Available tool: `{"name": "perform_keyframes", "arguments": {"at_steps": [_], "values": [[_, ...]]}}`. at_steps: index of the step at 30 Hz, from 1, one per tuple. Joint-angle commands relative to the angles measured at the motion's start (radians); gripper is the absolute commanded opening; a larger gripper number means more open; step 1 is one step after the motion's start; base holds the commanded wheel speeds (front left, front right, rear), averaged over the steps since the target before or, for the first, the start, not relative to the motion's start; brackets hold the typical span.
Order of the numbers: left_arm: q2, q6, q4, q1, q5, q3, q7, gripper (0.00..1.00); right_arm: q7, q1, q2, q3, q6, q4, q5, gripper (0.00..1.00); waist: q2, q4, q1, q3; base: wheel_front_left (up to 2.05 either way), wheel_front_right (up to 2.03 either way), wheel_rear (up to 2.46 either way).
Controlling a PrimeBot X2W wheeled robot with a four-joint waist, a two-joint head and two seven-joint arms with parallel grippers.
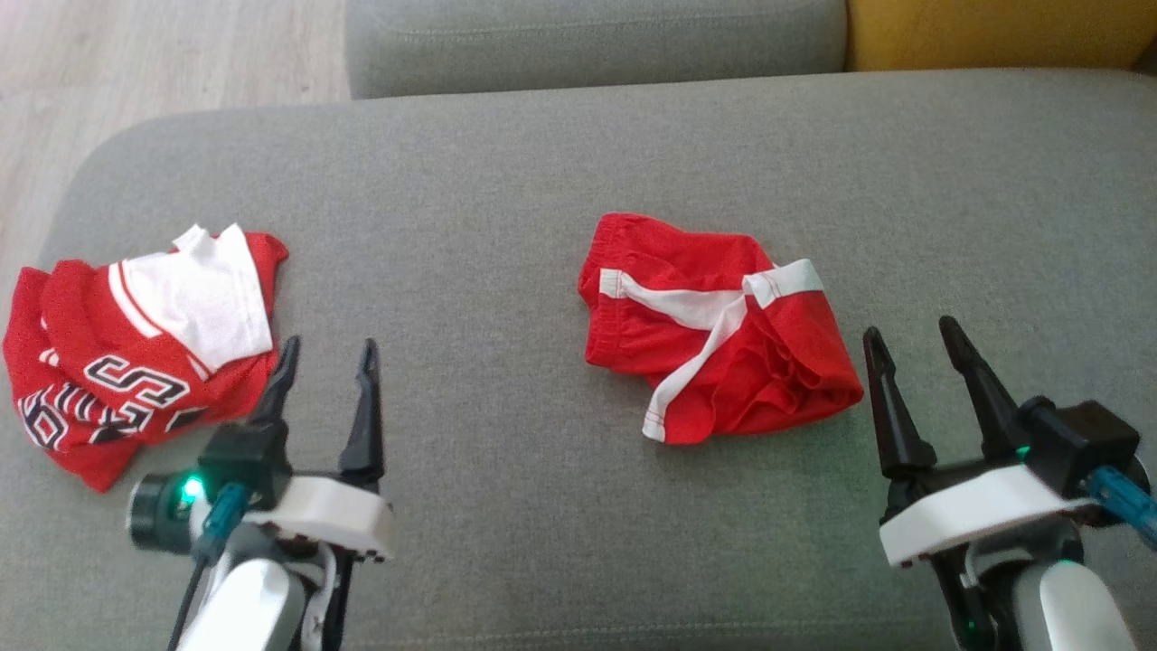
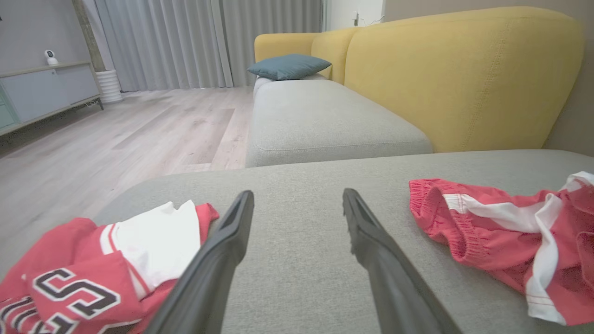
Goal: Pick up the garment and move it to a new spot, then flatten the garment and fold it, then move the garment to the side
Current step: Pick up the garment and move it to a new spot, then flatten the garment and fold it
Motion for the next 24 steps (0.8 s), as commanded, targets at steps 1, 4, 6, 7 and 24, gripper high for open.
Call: {"name": "perform_keyframes", "arguments": {"at_steps": [1, 4, 6, 7, 24], "values": [[0.027, 0.006, -0.036, -0.036, 0.008, 0.046, -0.012, 1.00, 0.003, -0.015, -0.003, 0.016, 0.004, -0.041, -0.009, 1.00, -0.0001, 0.000, 0.0000, -0.004, 0.00, 0.00, 0.00], [0.035, 0.002, -0.052, -0.016, 0.012, 0.056, -0.012, 1.00, 0.010, 0.002, -0.003, 0.015, 0.004, -0.046, -0.010, 1.00, -0.0001, -0.002, 0.0000, -0.013, 0.00, 0.00, 0.00], [0.039, 0.001, -0.061, -0.003, 0.018, 0.058, -0.012, 1.00, 0.015, 0.013, -0.003, 0.016, 0.004, -0.046, -0.010, 1.00, -0.0001, -0.006, 0.0000, -0.022, 0.00, 0.00, 0.00], [0.041, 0.001, -0.063, 0.004, 0.019, 0.059, -0.012, 1.00, 0.017, 0.018, -0.003, 0.017, 0.004, -0.048, -0.009, 1.00, -0.0001, -0.008, 0.0000, -0.025, 0.00, 0.00, 0.00], [0.050, 0.002, -0.066, 0.029, 0.028, 0.054, -0.012, 1.00, 0.032, 0.037, -0.003, 0.012, 0.004, -0.057, -0.010, 1.00, -0.0001, -0.011, 0.0000, -0.033, 0.00, 0.00, 0.00]]}}
